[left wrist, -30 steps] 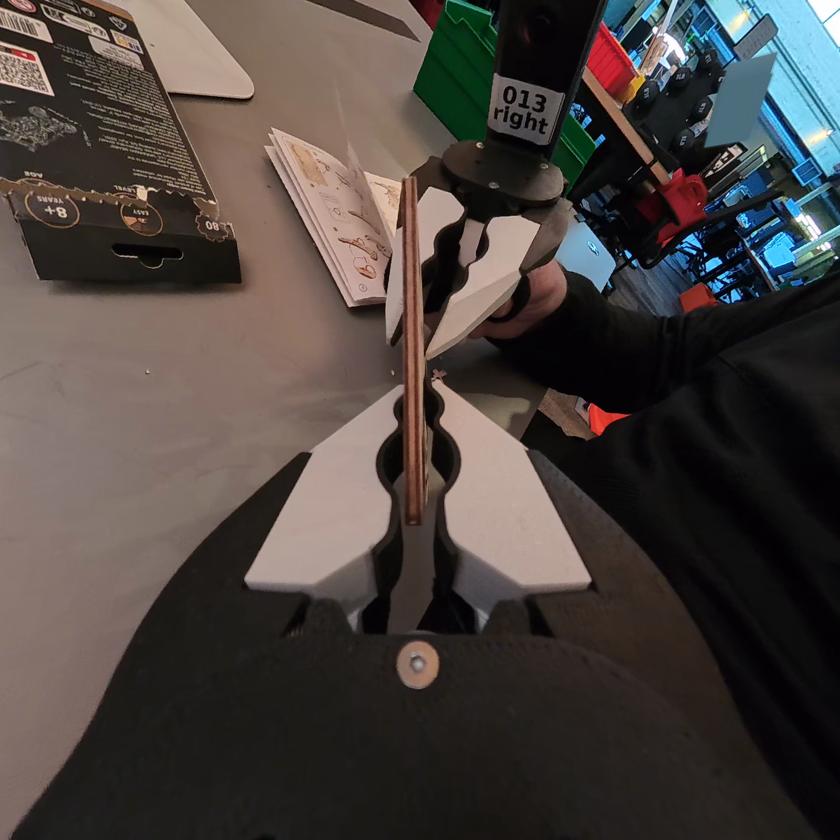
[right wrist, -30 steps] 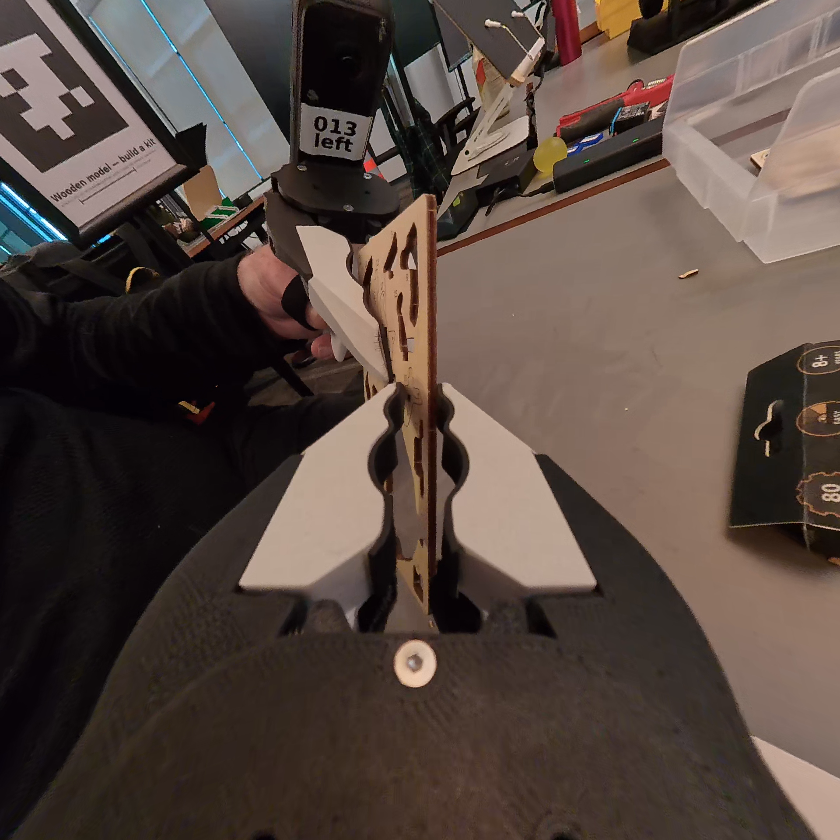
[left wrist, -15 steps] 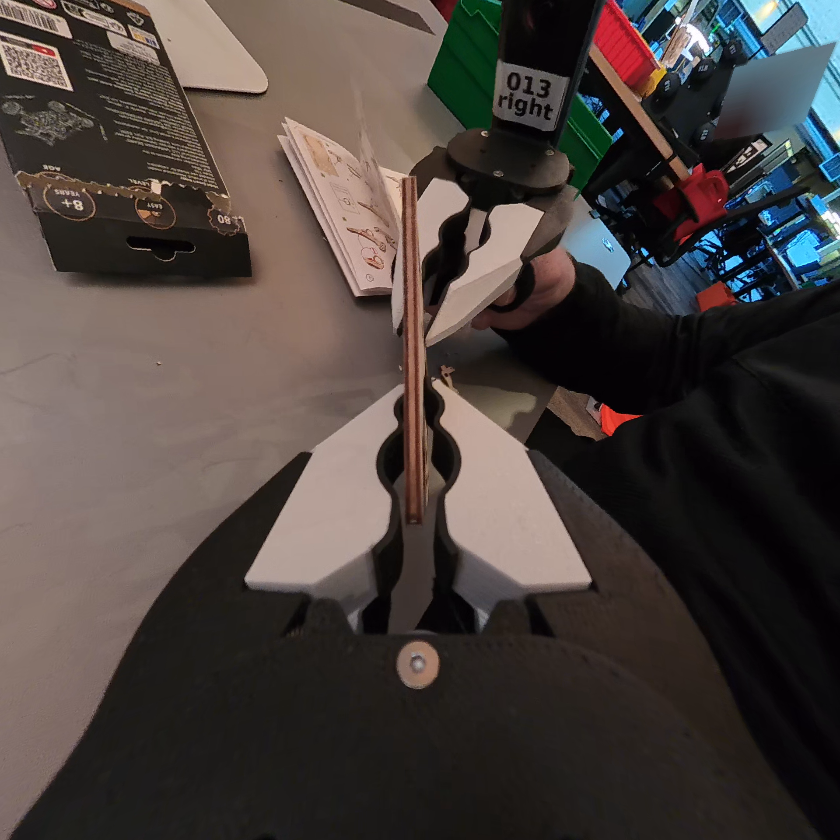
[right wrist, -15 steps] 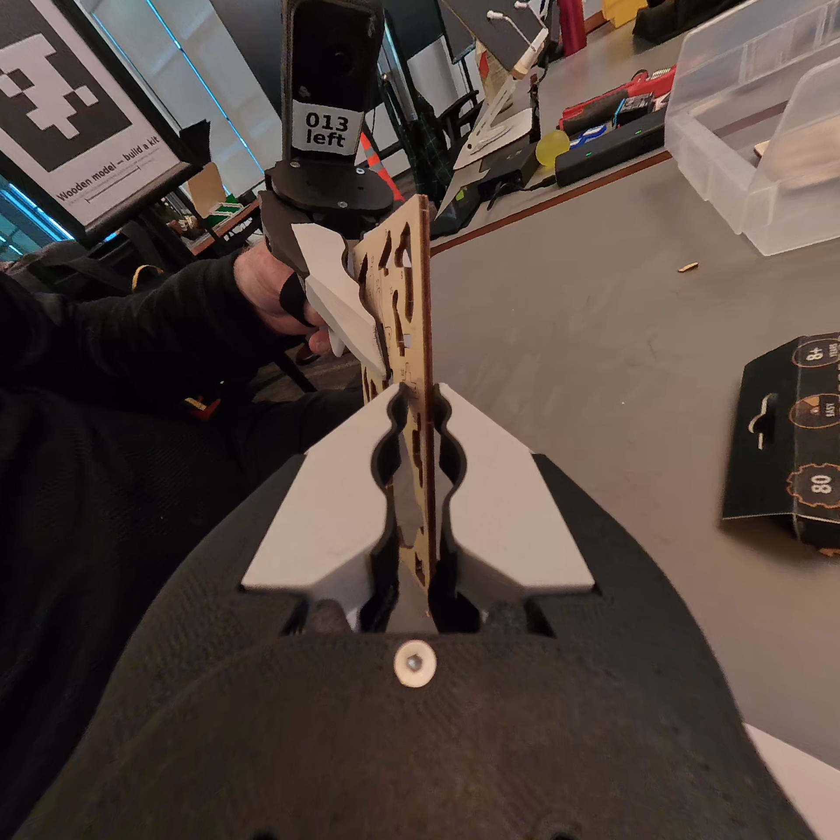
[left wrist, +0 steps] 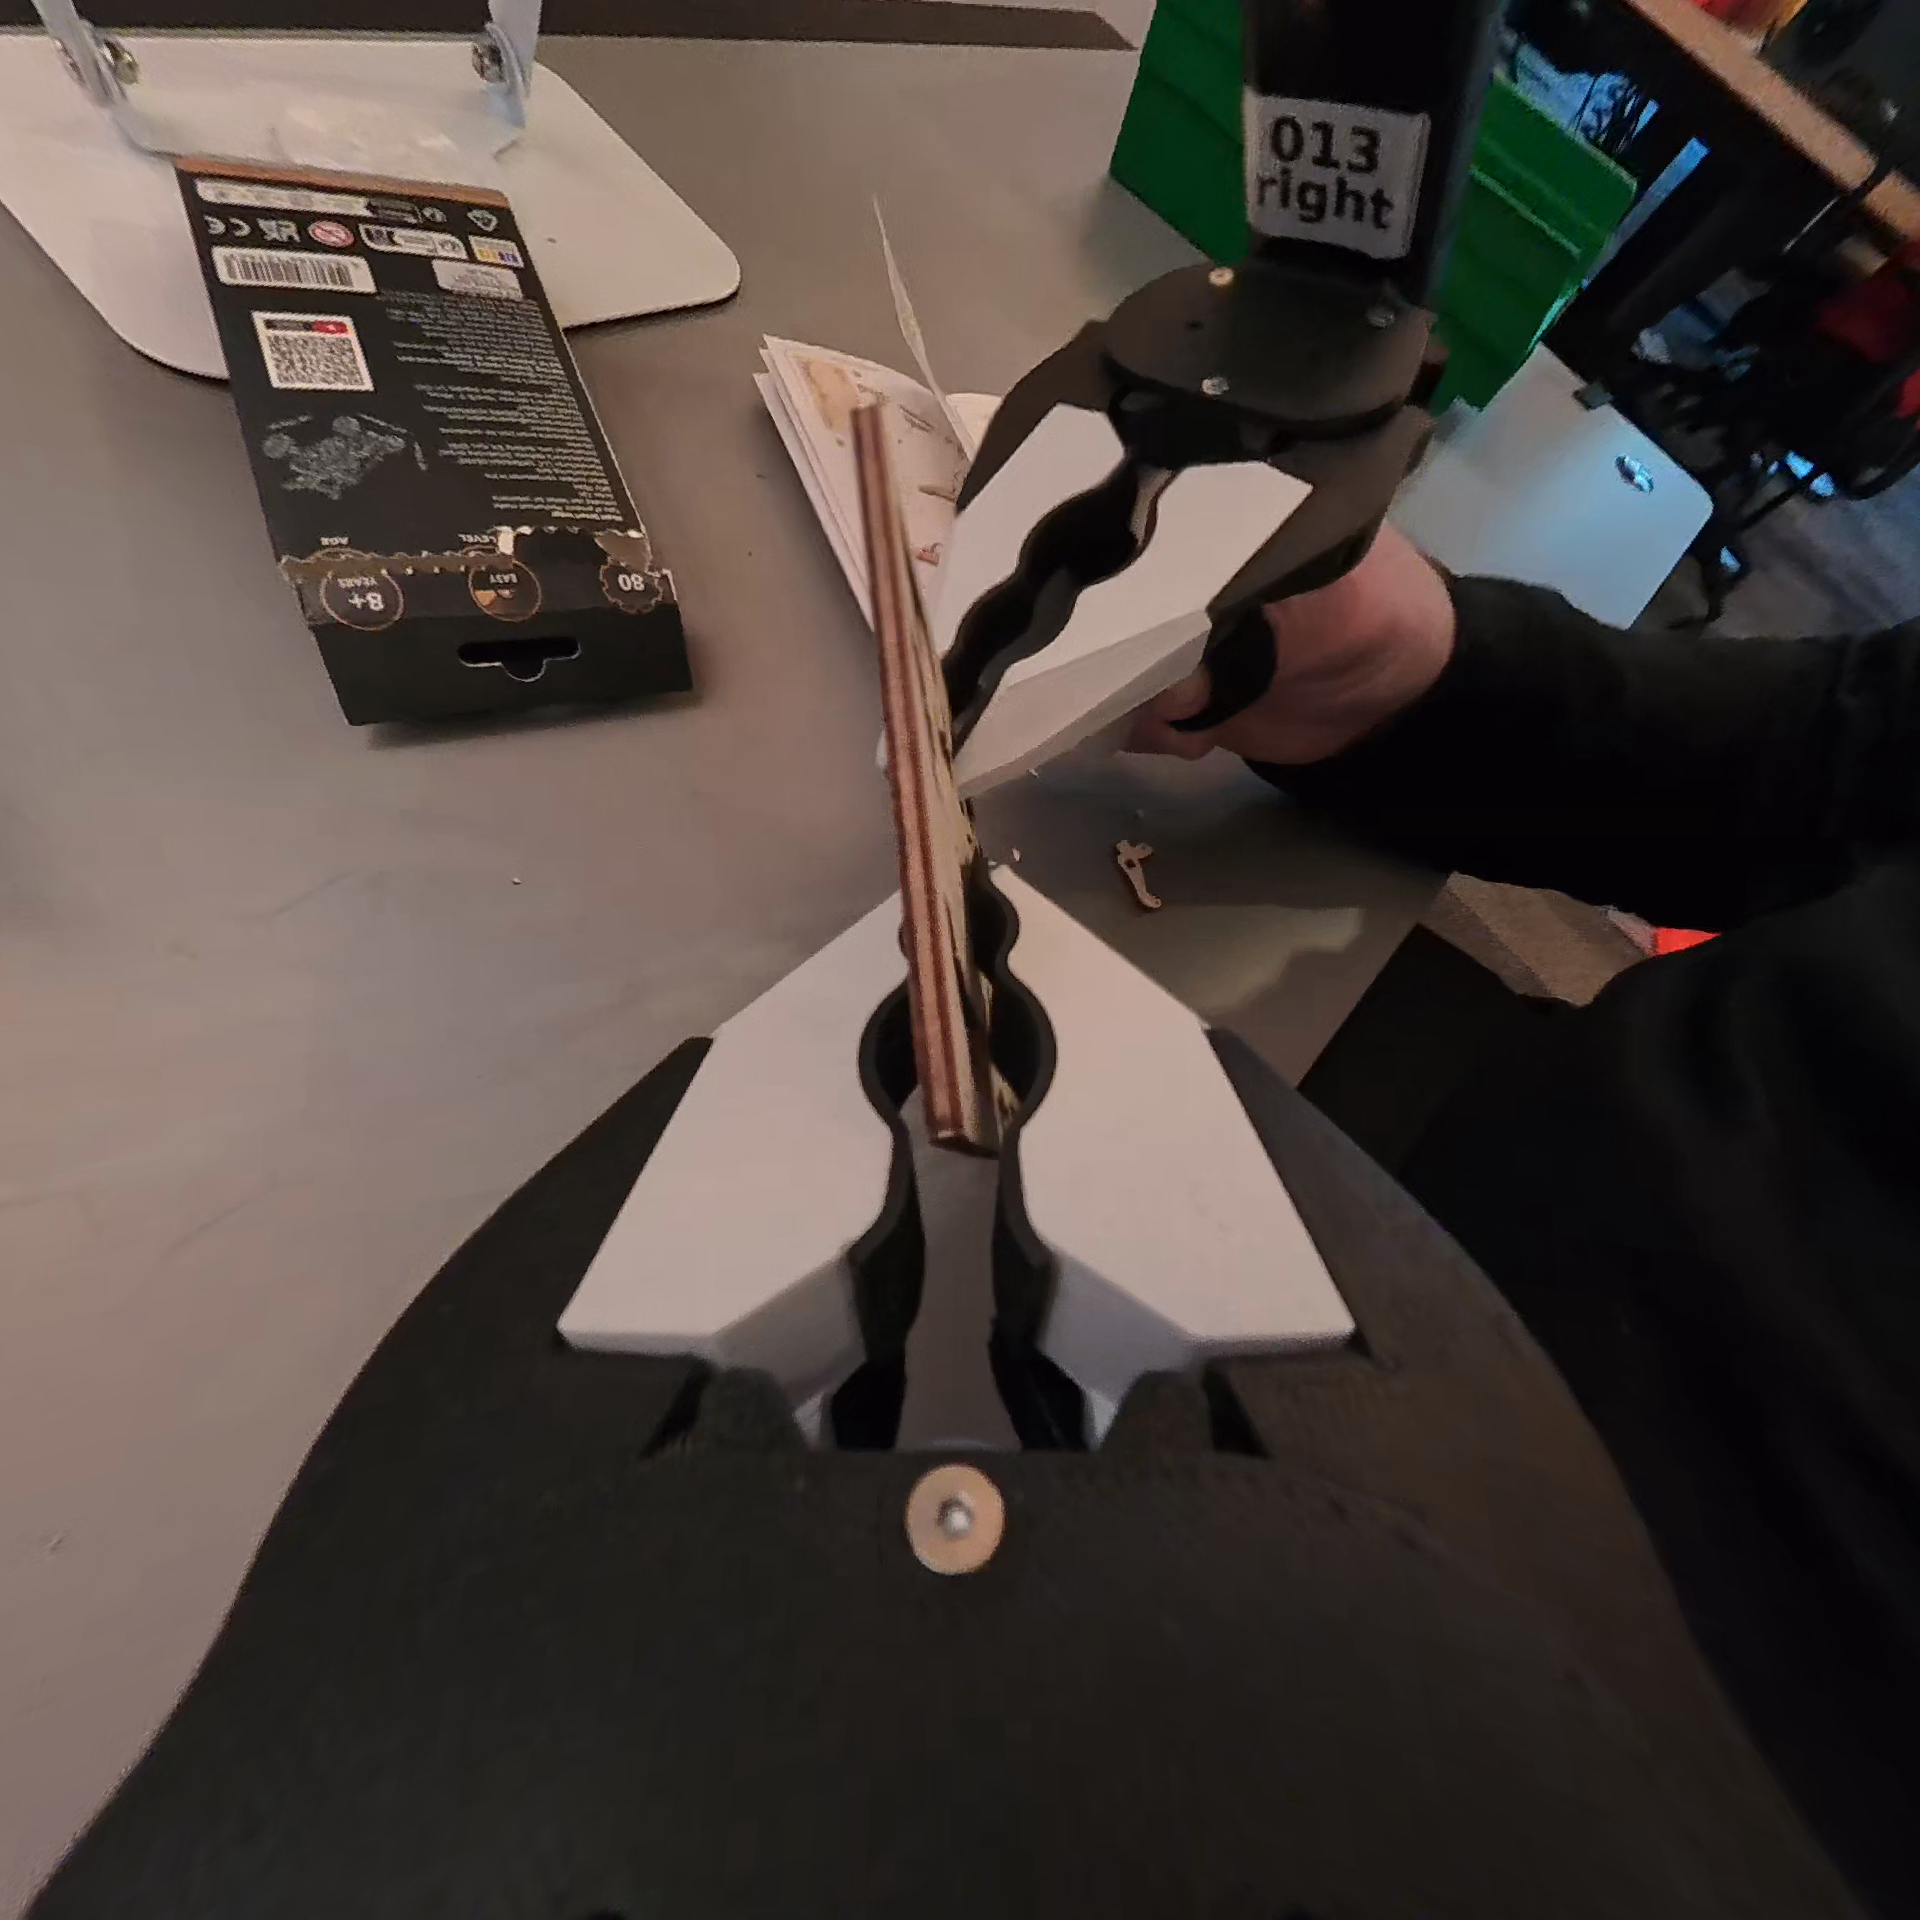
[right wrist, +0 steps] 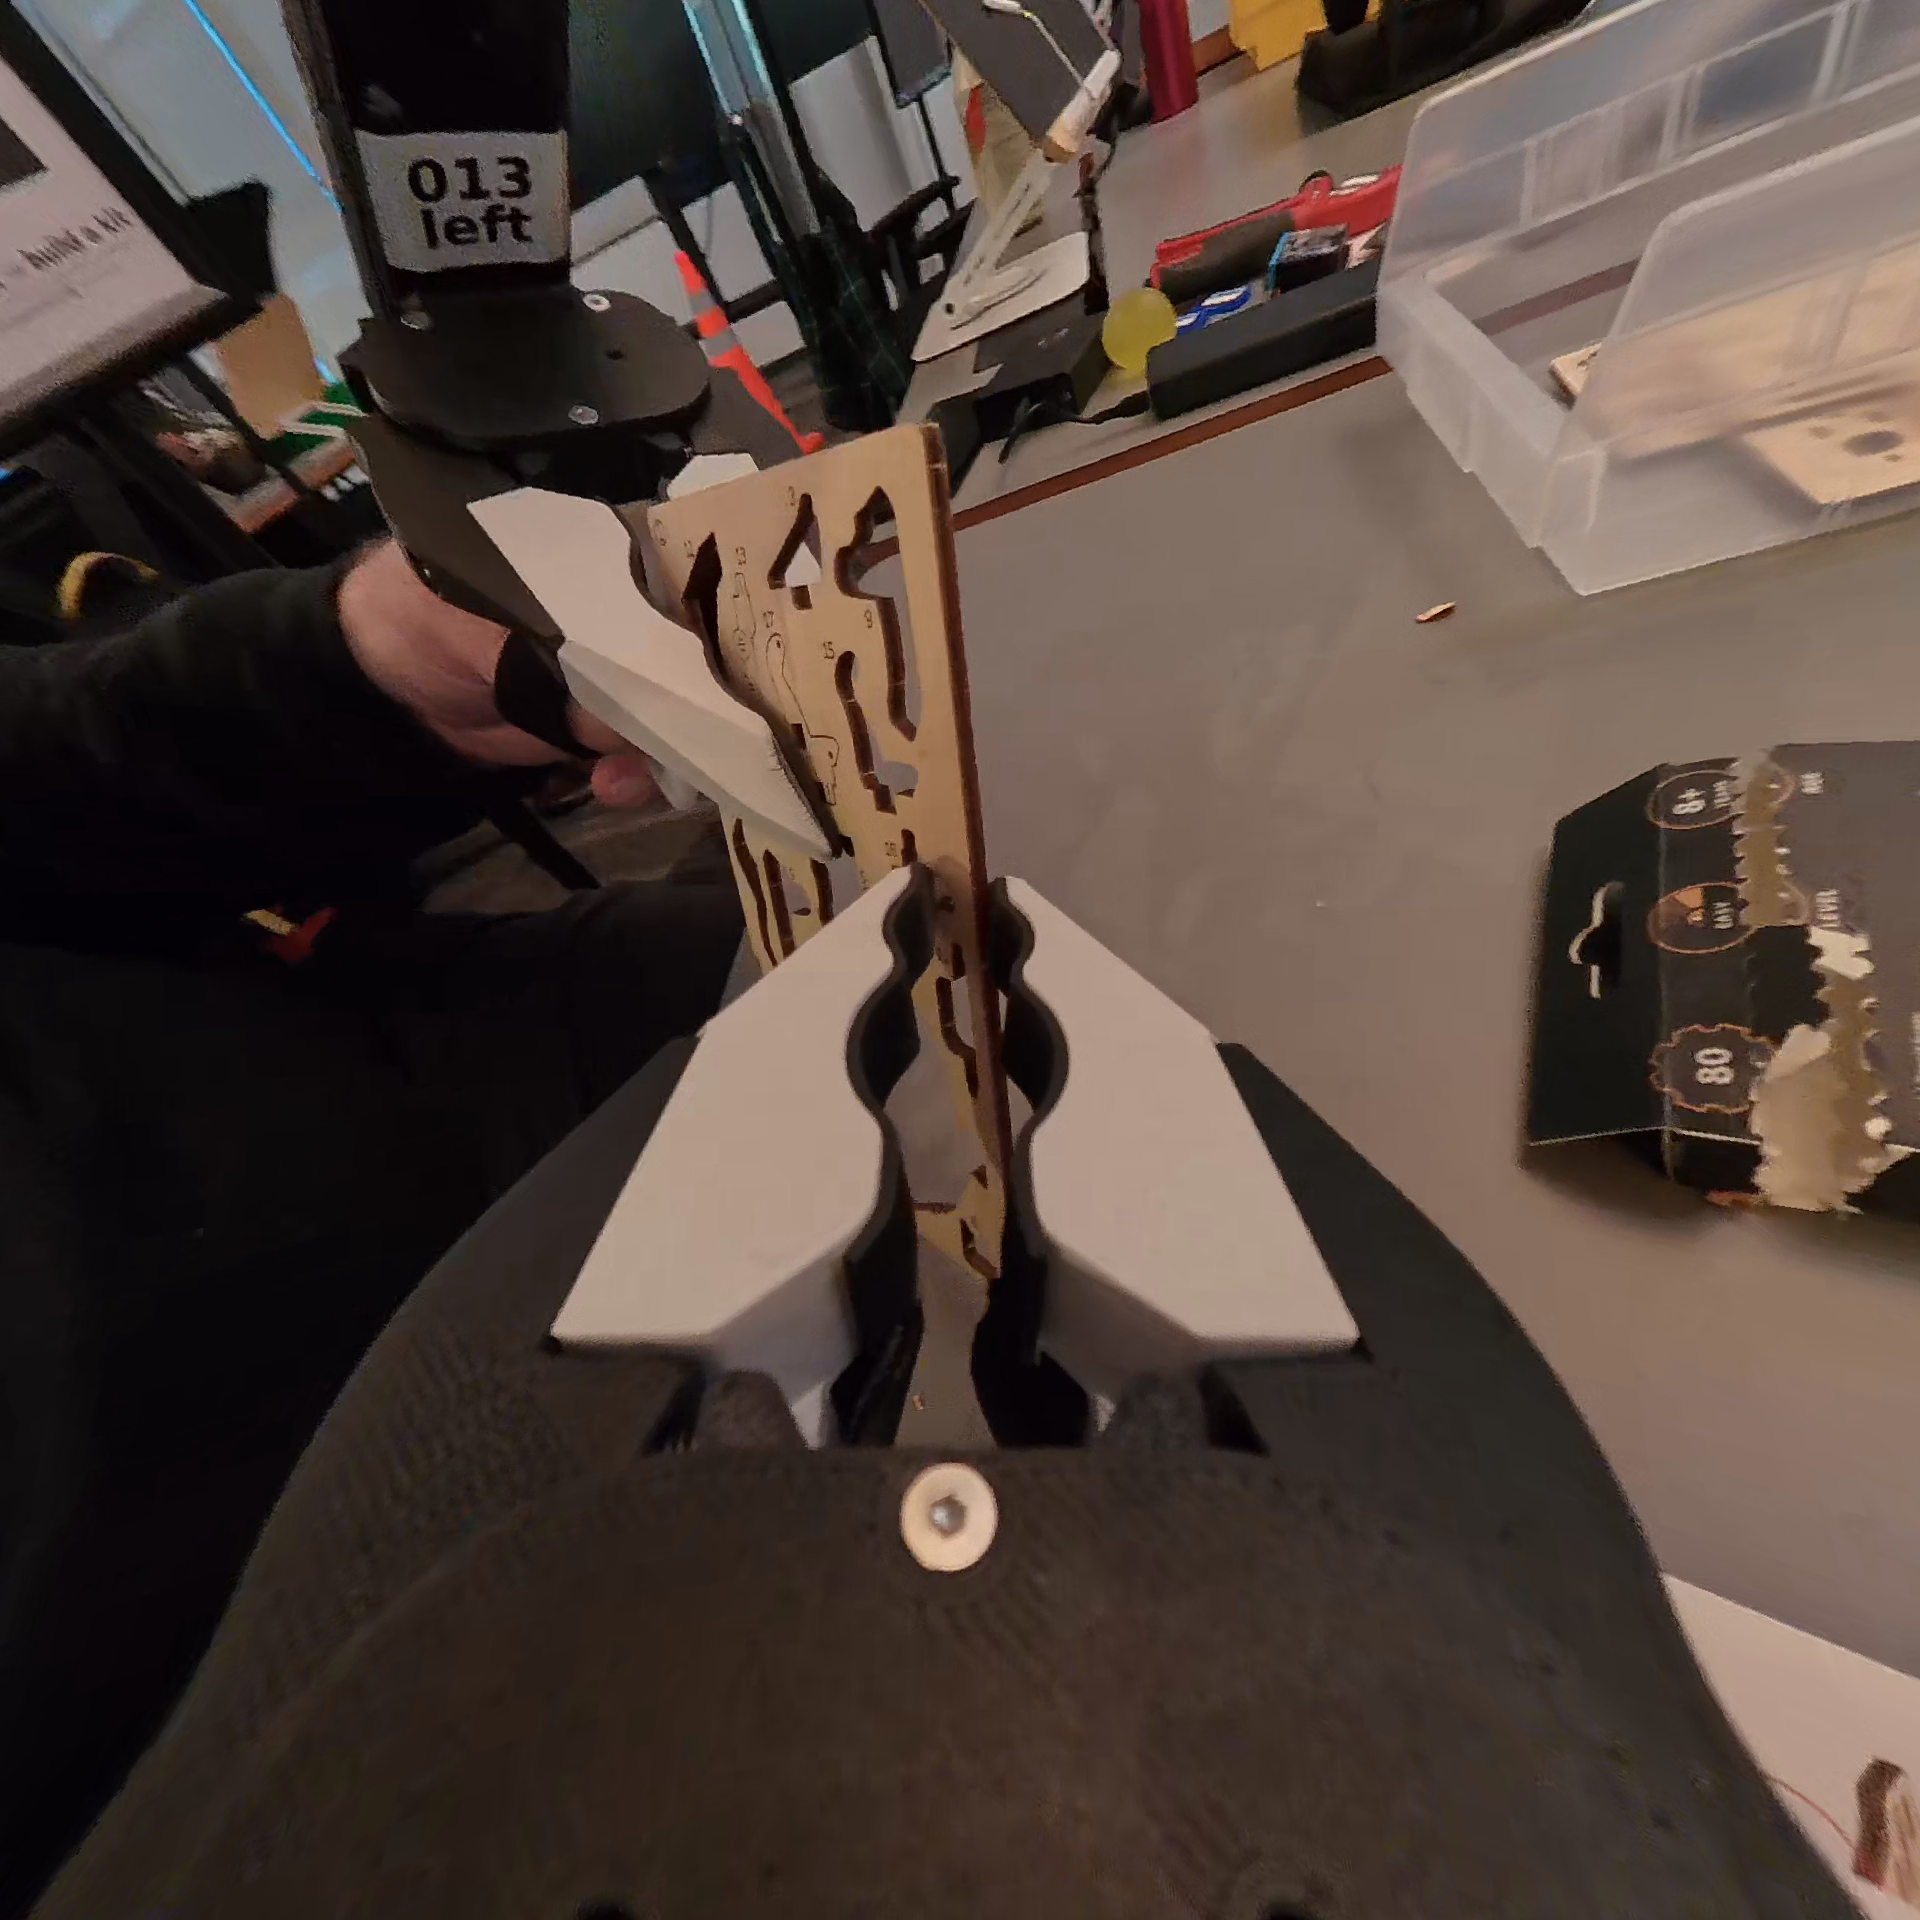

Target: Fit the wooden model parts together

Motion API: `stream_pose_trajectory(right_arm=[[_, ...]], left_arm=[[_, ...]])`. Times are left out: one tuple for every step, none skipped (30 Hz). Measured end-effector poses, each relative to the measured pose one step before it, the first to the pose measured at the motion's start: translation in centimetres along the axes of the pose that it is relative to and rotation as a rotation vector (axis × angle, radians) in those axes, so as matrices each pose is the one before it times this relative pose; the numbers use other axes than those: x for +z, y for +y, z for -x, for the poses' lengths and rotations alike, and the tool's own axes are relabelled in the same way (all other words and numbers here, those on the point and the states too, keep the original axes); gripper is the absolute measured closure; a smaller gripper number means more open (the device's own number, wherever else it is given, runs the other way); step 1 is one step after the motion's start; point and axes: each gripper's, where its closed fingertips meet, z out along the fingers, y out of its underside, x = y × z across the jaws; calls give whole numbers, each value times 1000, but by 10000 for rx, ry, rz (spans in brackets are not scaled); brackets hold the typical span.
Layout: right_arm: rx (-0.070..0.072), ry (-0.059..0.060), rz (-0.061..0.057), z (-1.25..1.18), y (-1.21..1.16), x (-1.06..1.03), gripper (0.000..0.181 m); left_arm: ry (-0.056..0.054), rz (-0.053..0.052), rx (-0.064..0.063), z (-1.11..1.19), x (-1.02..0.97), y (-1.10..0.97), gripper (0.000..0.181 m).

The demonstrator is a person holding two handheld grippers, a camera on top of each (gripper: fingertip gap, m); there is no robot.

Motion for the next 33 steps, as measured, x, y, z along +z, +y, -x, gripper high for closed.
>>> stream_pose_trajectory(right_arm=[[-88, 143, -70, -37, -165, 41, 174], [-110, 171, -30, -110, -59, 114, 174], [-160, 157, -16, -71, -85, 84, 174], [-110, -18, -13, 50, -137, -30, 174], [61, -189, 83, 85, 8, -58, 173], [143, -241, 139, 147, 152, -49, 172], [50, -187, 35, 194, 82, -45, 169], [-15, -48, -27, 70, 10, -12, 169], [-18, 68, 20, -39, 49, 40, 169], [-21, 146, 108, -91, 123, 63, 169], [-68, 185, -11, -113, -54, -3, 172], [-39, 66, -51, -67, -71, -10, 172], [221, -55, -20, -95, 24, 7, 172], [223, 10, -31, -145, 45, -4, 172], [-41, 166, 68, -148, 126, 28, 171], [-246, 210, 50, -32, 4, 8, 171], [-179, 86, -70, 38, -190, -50, 171], [95, -80, -136, 4, -235, -17, 171], [252, -218, -140, -6, -206, -38, 171], [253, -276, -176, 74, -265, -136, 171], [161, -259, -102, 194, -192, -160, 169], [25, -278, -53, 359, -190, -127, 167], [-45, -238, -9, 412, -163, -56, 165], [-98, 45, 129, 37, 80, -8, 168], [-103, 81, 179, -60, 205, -44, 173], [94, -76, 7, 79, 28, -56, 176], [271, -209, -162, 156, -121, -57, 177], [341, -212, -257, 72, -172, -65, 178], [293, -185, -151, -2, -16, -59, 178], [155, -74, -58, -82, 66, -90, 178], [89, 3, -104, -116, -71, -147, 178], [127, -102, -70, 27, -65, -121, 178], [161, -125, -63, 2, -81, -75, 178]], left_arm=[[-2, -78, -232, 141, -52, -52, 180], [-59, -47, -168, 215, -28, 28, 180], [13, -101, -132, 77, -65, -77, 180], [65, -64, -23, -67, -69, -26, 180], [-17, -54, 50, 0, -45, -25, 180], [-25, -158, 9, 23, -139, -241, 180], [97, -95, -7, -137, -128, -197, 180], [14, 86, 83, -68, 7, 82, 180], [-92, 148, 79, 76, 55, 200, 180], [-54, 32, -2, 73, 19, 45, 180], [52, -86, -10, -67, -6, -112, 180], [-25, -28, -29, 71, 29, 6, 180], [-62, -72, 6, 46, 81, -50, 180], [-163, -24, 148, 22, 112, -21, 180], [-183, 32, 187, 51, 72, 10, 180], [6, 18, 22, 4, -51, -48, 180], [108, -96, -171, 62, -116, -190, 180], [121, -122, -277, 131, -76, -181, 180], [226, -115, -287, -49, -48, -179, 180], [298, -94, -233, -177, -81, -168, 180], [312, -104, -228, -196, -90, -180, 180], [291, -73, -253, -160, -46, -115, 180], [238, -14, -182, -147, 26, -7, 180], [58, 3, -73, 46, 33, 52, 180], [-29, 2, 0, 172, 13, 65, 178], [52, -126, -18, 20, -18, -94, 176], [134, -251, -60, -106, -118, -295, 173], [132, -282, -47, -116, -172, -330, 168], [85, -195, 2, -19, -237, -204, 167], [37, -81, 1, 90, -284, -30, 166], [126, -143, -19, -46, -316, -111, 167], [240, -190, -36, -262, -244, -198, 169], [53, -96, 5, -43, -129, -101, 173]])
